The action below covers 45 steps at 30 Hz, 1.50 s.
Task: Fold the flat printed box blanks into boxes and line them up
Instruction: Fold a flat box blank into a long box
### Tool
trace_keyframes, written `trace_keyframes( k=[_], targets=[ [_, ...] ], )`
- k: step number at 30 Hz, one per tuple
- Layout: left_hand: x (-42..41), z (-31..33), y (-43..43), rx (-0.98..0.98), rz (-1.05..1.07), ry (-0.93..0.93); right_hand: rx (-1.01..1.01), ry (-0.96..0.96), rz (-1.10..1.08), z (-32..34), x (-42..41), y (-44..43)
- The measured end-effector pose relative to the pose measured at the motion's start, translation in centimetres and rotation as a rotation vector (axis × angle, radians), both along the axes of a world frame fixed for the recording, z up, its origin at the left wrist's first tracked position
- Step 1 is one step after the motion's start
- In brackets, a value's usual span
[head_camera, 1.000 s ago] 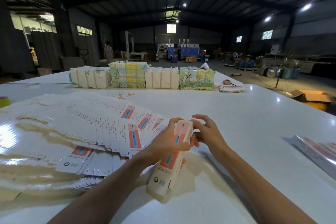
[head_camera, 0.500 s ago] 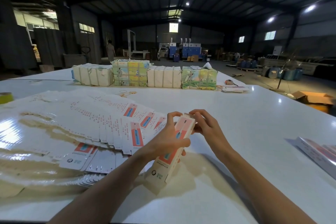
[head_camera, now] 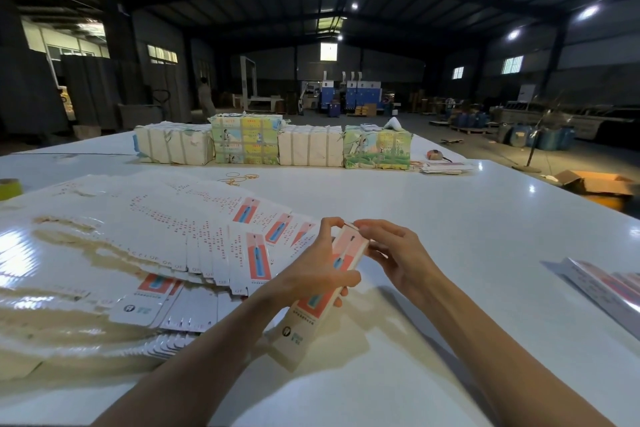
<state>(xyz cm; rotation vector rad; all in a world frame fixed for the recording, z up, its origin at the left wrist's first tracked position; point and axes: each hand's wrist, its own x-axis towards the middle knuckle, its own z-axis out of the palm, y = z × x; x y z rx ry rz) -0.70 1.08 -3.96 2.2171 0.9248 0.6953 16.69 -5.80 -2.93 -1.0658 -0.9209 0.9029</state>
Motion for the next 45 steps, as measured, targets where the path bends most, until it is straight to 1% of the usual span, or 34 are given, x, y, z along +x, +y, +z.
trace_keyframes(
  k=[6, 9, 14, 19, 21, 24, 28, 31, 35, 37, 40, 45],
  targets=[
    [0.4, -0.4, 0.0, 0.064, 0.004, -0.045, 0.013, 0.056, -0.045, 0.0, 0.0, 0.1],
    [0.6, -0.5, -0.1, 0.082, -0.019, -0.048, 0.011, 0.089, -0.101, 0.1, 0.4, 0.1],
    [0.6, -0.4, -0.3, 0.119, -0.033, -0.065, 0.007, 0.051, -0.039, 0.2, 0.9, -0.1],
    [0.6, -0.3, -0.4, 0.143, -0.034, -0.033, -0.008, 0.022, -0.006, 0.1, 0.9, 0.1],
    [0.8, -0.5, -0.2, 0.126, -0.026, -0.037, 0.002, 0.017, 0.01, 0.1, 0.9, 0.0],
    [0.7, -0.9, 0.2, 0.094, -0.036, -0.1, 0.01, -0.002, 0.052, 0.0, 0.7, 0.1],
    [0.6, -0.8, 0.6, 0.038, -0.013, -0.195, 0.044, -0.126, 0.085, -0.2, -0.1, 0.2],
    [0.7, -0.8, 0.7, 0.028, -0.01, -0.208, 0.048, -0.178, 0.028, -0.4, -0.5, 0.1],
    [0.5, -0.7, 0.6, -0.008, -0.022, -0.229, 0.043, -0.191, -0.08, -0.5, -0.9, -0.1],
    [0.5, -0.7, 0.7, -0.038, -0.039, -0.249, 0.066, -0.235, -0.131, -0.6, -1.1, -0.2],
    [0.3, -0.8, 0.7, -0.071, -0.053, -0.261, 0.095, -0.296, -0.154, -0.6, -1.3, -0.2],
    [0.7, -1.2, 1.2, -0.163, -0.076, -0.284, 0.096, -0.273, -0.168, -0.4, -1.2, -0.3]
  ],
)
